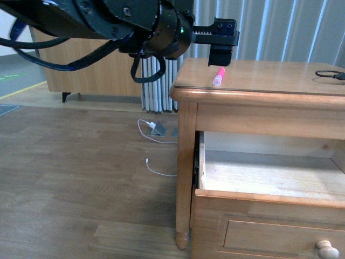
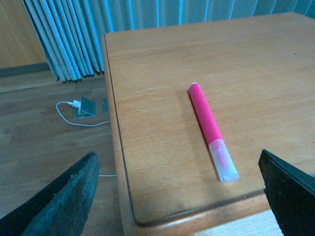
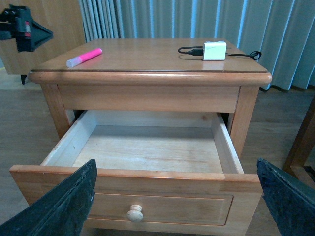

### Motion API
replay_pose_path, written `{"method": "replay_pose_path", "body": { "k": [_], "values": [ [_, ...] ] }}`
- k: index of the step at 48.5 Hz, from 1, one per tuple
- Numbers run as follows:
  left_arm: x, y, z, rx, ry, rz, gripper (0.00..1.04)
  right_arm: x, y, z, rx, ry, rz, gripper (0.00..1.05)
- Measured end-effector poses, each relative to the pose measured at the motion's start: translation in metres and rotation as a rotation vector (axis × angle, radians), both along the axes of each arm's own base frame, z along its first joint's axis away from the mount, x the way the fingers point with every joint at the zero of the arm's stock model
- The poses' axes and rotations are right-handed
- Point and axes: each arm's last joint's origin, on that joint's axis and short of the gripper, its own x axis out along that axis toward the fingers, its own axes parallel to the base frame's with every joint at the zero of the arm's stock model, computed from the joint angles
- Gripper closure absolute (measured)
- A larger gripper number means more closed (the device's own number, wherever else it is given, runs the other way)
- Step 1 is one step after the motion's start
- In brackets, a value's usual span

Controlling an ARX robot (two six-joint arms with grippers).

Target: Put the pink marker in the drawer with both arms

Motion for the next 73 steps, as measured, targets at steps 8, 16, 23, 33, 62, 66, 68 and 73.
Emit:
{"method": "replay_pose_path", "body": {
  "k": [8, 16, 23, 33, 62, 66, 68, 73],
  "values": [
    [0.029, -0.018, -0.012, -0.003, 0.031, -0.003, 0.06, 0.000, 0.000, 0.000, 0.000, 0.000, 0.000, 0.08],
    [0.044, -0.034, -0.024, -0.010, 0.051, -0.026, 0.06, 0.000, 0.000, 0.000, 0.000, 0.000, 0.000, 0.08],
    [0.047, -0.046, -0.028, -0.011, 0.066, -0.066, 0.06, 0.000, 0.000, 0.000, 0.000, 0.000, 0.000, 0.08],
    [0.050, -0.058, -0.032, 0.016, 0.109, -0.089, 0.06, 0.000, 0.000, 0.000, 0.000, 0.000, 0.000, 0.08],
    [0.053, -0.058, -0.027, 0.097, 0.203, -0.043, 0.37, 0.000, 0.000, 0.000, 0.000, 0.000, 0.000, 0.08],
    [0.053, -0.056, -0.027, 0.102, 0.203, -0.040, 0.48, 0.000, 0.000, 0.000, 0.000, 0.000, 0.000, 0.08],
    [0.054, -0.056, -0.027, 0.106, 0.204, -0.037, 0.53, 0.000, 0.000, 0.000, 0.000, 0.000, 0.000, 0.08],
    [0.055, -0.053, -0.028, 0.113, 0.207, -0.031, 0.69, 0.000, 0.000, 0.000, 0.000, 0.000, 0.000, 0.08]
  ]
}}
